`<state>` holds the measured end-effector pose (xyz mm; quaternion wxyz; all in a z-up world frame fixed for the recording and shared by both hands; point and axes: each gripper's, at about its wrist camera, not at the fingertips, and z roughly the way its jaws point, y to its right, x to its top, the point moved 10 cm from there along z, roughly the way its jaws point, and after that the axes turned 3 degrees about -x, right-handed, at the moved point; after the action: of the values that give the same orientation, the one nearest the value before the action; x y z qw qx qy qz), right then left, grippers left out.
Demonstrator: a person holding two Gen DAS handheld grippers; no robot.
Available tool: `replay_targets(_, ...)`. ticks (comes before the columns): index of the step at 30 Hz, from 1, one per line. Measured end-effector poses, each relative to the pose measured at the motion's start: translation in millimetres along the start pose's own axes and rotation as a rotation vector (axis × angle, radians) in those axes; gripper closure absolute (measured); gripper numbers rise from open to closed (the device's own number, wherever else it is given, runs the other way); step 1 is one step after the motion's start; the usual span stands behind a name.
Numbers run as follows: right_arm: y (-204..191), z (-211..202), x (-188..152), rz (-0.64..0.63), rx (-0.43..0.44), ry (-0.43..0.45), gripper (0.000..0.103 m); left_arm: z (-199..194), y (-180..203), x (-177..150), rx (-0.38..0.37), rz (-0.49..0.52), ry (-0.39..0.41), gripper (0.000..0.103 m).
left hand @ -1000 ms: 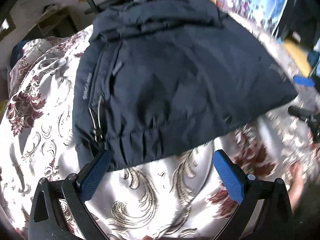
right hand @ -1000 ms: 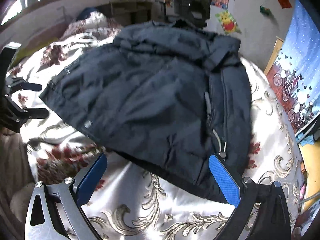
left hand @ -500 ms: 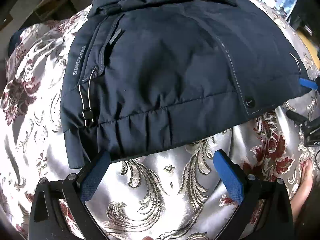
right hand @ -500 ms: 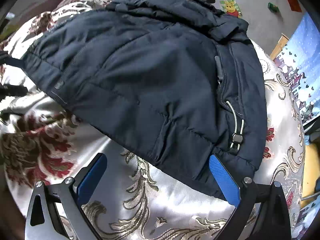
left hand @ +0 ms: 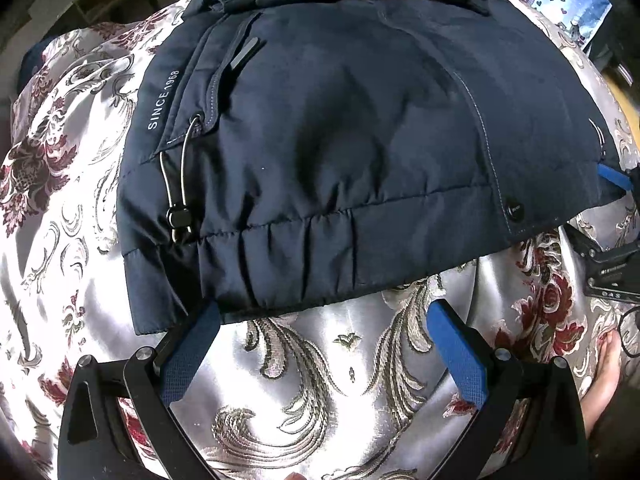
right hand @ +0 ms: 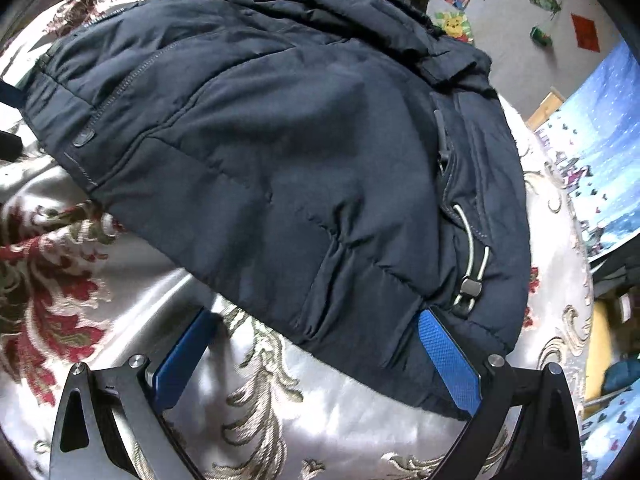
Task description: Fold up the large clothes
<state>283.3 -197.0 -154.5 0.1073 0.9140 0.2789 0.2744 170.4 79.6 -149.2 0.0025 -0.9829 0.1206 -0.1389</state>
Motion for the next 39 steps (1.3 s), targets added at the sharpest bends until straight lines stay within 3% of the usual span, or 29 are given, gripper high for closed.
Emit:
replay_targets(8,17.2,-1.1,19.3,0.106,-0.061,0.041,0.002,3.4,17.1,-1.9,0.027,0.034,0.003,0.002)
replay_targets(9,18.9,-3.7,22.1,0.127,-0.057,0.048,0.004,3.9,17.6,-1.7,0.028,0.037,0.005,0.002)
replay_targets(11,27.5,-9.7,34.0,0.191,-0.021,0.061,0.022,3.3,22.4,-2.4,0.030,0.037,0.008,0.002)
replay_targets(16,34.3,-35.8,67.2,0.227,0.031,0.127,0.046,-0.1,30.7,-6.2,0.031,0.029,0.013,0.002)
replay_targets(21,47.0,-54.3,101.9,0.255,0.096,0.168,0.056,-3.2,25.9,-1.3,0.061,0.042,0.038,0.002)
replay_targets(24,54.9,-63.0,118.1,0.283,0.132,0.181,0.060,-8.1,23.0,5.1,0.130,0.044,0.073,0.002)
replay_targets(27,59.2,-69.1,126.9,0.304,0.149,0.185,0.062,-9.9,19.2,11.4,0.247,0.048,0.091,0.002)
replay_targets(31,61.3,-70.8,131.5,0.308,0.145,0.185,0.063,-14.2,22.0,18.0,0.332,0.066,0.124,0.002)
replay_targets(34,61.6,-69.9,130.2,0.309,0.150,0.172,0.065,-23.9,20.3,22.6,0.371,0.061,0.179,0.010)
replay_targets(37,62.7,-70.7,129.6,0.299,0.147,0.165,0.068,-28.5,18.9,32.3,0.362,0.072,0.207,0.023)
replay_targets(39,64.5,-69.9,129.2,0.301,0.152,0.155,0.072,-24.7,17.1,37.0,0.356,0.093,0.206,0.045)
